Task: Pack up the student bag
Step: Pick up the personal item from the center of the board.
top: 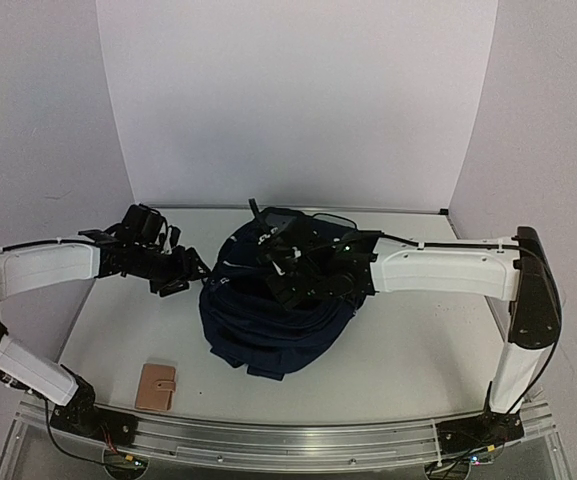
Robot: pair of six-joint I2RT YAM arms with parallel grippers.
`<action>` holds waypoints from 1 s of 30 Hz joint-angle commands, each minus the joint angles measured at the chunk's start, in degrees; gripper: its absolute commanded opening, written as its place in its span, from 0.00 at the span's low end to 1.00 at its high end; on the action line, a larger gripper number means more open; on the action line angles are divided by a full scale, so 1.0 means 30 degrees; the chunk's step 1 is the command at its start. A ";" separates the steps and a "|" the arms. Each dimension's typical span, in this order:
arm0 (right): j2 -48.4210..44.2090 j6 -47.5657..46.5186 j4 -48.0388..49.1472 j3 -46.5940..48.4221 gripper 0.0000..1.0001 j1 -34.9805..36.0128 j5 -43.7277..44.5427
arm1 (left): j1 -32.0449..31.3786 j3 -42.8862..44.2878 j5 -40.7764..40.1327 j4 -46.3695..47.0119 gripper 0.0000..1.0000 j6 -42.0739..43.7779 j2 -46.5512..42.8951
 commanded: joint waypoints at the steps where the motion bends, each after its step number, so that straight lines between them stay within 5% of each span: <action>1: 0.0110 0.1744 0.0178 0.0795 0.00 -0.0767 0.1636 | 0.0035 -0.3055 -0.3723 -0.3836 0.75 -0.3451 -0.2928; 10: 0.0435 0.2601 0.1180 0.0773 0.00 -0.1635 0.0903 | -0.1033 -0.5386 -0.5623 -1.0276 0.76 -0.7076 -0.6023; 17: 0.0648 0.2663 0.1646 0.1155 0.00 -0.1877 0.0397 | -0.2840 -0.6204 -0.4141 -1.1575 0.80 -0.7883 -0.6252; 24: 0.0984 0.2693 0.1881 0.1644 0.00 -0.1973 0.0118 | -0.4006 -0.7398 -0.2387 -0.9435 0.79 -0.8233 -0.5833; 30: 0.0995 0.2766 0.1977 0.1754 0.00 -0.2043 0.0040 | -0.4600 -0.7733 -0.1196 -0.5829 0.65 -0.8540 -0.4718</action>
